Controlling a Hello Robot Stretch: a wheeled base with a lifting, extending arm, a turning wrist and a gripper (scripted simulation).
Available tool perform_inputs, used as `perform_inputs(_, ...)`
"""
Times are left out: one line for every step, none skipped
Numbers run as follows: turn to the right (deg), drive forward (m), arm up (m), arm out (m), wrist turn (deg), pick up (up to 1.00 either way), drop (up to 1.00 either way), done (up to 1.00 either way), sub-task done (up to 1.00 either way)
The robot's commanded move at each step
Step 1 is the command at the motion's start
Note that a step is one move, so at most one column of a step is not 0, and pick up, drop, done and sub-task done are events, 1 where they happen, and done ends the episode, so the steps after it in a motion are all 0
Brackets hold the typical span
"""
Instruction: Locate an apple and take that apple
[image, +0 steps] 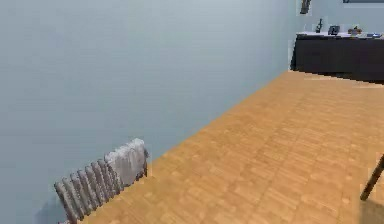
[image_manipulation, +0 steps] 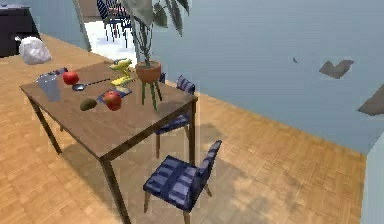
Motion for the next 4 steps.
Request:
perform_inputs(-18.0, 0.0, 0.0, 0.0, 0.0, 0.0, 0.0, 0.0, 0.0)
perform_inputs(45.0, 0.0, 0.0, 0.0, 0.0, 0.0, 0.0, 0.0, 0.0)
perform_inputs(30.0, 0.0, 0.0, 0.0, 0.0, 0.0, 0.0, 0.0, 0.0)
perform_inputs(0.0, 0.55, 0.0, 0.0, 0.0, 0.0, 0.0, 0.0, 0.0)
